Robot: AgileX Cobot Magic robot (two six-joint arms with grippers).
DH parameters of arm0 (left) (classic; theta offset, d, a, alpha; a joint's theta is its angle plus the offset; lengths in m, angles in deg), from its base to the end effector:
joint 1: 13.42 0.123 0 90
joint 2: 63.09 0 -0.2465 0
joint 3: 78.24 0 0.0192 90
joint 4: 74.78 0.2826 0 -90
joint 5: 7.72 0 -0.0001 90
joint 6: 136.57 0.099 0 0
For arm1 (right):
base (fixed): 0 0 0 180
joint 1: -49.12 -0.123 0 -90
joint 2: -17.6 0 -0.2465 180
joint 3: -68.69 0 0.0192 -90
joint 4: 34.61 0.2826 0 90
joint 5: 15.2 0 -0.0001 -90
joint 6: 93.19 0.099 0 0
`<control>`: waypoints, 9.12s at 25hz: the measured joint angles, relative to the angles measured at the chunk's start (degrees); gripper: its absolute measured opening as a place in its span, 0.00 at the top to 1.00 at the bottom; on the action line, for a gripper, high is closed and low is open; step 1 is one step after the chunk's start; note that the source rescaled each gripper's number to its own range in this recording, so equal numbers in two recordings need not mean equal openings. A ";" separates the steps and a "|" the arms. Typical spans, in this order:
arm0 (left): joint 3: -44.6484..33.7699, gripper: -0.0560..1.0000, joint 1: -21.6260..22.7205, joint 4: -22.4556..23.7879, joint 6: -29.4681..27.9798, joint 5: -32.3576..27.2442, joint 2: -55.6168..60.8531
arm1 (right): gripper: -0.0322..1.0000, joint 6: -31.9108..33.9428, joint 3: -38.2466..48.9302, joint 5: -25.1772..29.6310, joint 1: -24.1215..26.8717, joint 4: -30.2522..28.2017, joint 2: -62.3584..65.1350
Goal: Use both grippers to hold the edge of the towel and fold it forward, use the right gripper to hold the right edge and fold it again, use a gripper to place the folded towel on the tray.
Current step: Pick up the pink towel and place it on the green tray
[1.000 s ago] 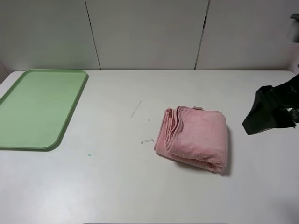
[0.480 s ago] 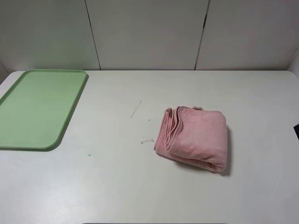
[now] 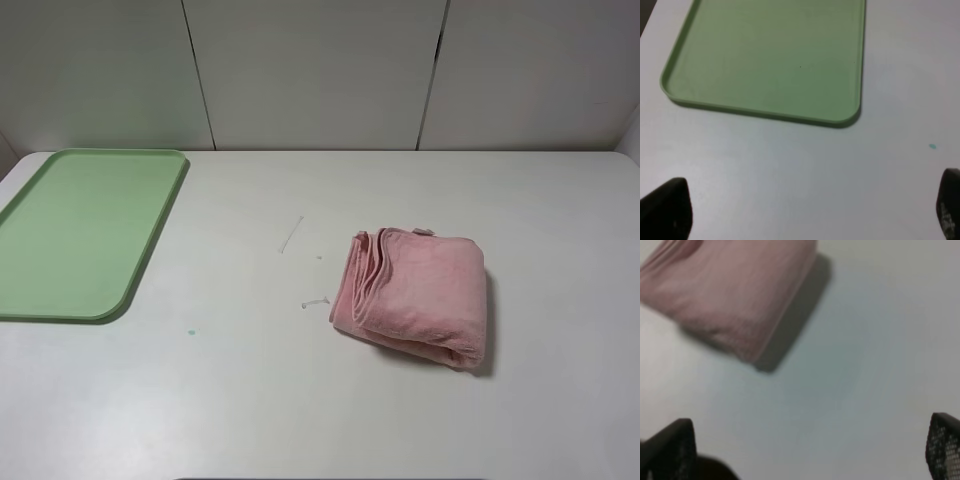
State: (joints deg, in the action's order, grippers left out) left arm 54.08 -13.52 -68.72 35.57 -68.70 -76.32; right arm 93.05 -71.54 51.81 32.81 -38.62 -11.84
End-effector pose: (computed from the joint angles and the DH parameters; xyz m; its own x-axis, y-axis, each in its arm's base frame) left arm 0.0814 0.0090 0.2816 -0.5178 -0.0844 -0.8514 -0.1215 0.9923 -0.0244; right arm 0.1084 0.0251 0.2911 -0.7094 -0.1229 -0.6940 -0.1803 0.9836 0.0101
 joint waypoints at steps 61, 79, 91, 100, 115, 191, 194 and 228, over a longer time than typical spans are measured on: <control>0.19 0.02 0.00 -0.05 0.00 0.84 0.00 | 0.00 0.00 7.90 -7.99 16.45 4.01 20.77; 4.45 0.04 0.00 -0.05 4.87 0.85 -3.25 | 0.00 0.00 7.90 -7.99 16.45 4.01 20.77; 15.88 0.04 -4.60 -0.05 5.14 1.87 -33.85 | 0.00 0.00 7.90 -7.99 16.45 4.01 20.77; 26.59 0.04 -9.22 -0.05 2.90 4.21 -50.81 | 0.00 0.00 7.90 -7.99 16.45 4.01 20.77; 36.42 0.04 -18.51 -4.74 3.00 8.09 -69.52 | 0.00 0.00 7.90 -7.99 16.45 4.01 20.77; 61.55 0.07 -46.89 -19.39 -12.17 38.37 -127.49 | 0.00 0.00 7.90 -7.99 16.45 4.01 20.77; 61.55 0.19 -47.14 -19.52 -12.17 38.31 -127.58 | 0.00 0.00 7.90 -7.99 16.45 4.01 20.77; 62.01 0.80 -44.65 -15.87 -12.16 25.01 -118.22 | 0.00 0.00 7.90 -7.99 16.45 4.01 20.77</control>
State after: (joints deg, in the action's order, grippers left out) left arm 116.09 -58.17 -84.60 23.40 -43.68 -194.54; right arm 93.05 -63.64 43.82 49.26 -34.61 8.92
